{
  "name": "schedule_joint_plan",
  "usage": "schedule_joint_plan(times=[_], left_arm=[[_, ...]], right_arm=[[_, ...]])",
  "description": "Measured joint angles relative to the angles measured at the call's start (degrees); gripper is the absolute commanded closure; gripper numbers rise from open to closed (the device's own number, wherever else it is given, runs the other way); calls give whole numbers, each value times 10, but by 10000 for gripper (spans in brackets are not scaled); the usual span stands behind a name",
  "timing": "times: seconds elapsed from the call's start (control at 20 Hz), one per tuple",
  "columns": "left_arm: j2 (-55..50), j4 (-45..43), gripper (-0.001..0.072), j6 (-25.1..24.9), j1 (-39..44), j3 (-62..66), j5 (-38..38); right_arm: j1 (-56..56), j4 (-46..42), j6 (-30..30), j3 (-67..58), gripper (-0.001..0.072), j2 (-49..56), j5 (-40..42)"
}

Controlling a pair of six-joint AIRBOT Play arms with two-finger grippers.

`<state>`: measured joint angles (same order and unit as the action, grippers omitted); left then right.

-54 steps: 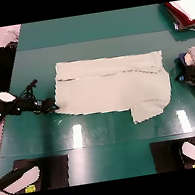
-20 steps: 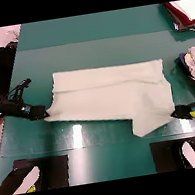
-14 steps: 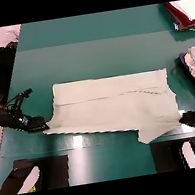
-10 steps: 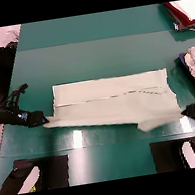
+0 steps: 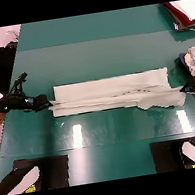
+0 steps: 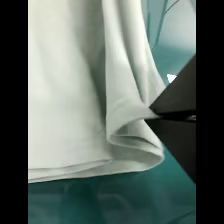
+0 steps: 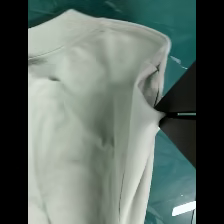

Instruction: Fold the shirts.

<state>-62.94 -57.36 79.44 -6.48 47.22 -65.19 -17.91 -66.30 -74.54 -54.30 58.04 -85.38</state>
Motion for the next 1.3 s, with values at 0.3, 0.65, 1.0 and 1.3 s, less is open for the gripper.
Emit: schedule_joint_plan(times=[0.3, 0.65, 1.0, 1.3], left_arm=[[-85, 12, 674, -9, 0, 65, 48], [-109, 72, 55, -21, 0, 97, 139], [-110, 97, 667, -34, 0, 117, 65], [-110, 112, 667, -44, 0, 119, 7]], right_arm=[[72, 14, 0, -68, 697, 106, 69], [115, 43, -19, -148, 196, 189, 150], [56, 85, 16, -176, 186, 214, 90], [-40, 92, 80, -92, 6, 232, 62]])
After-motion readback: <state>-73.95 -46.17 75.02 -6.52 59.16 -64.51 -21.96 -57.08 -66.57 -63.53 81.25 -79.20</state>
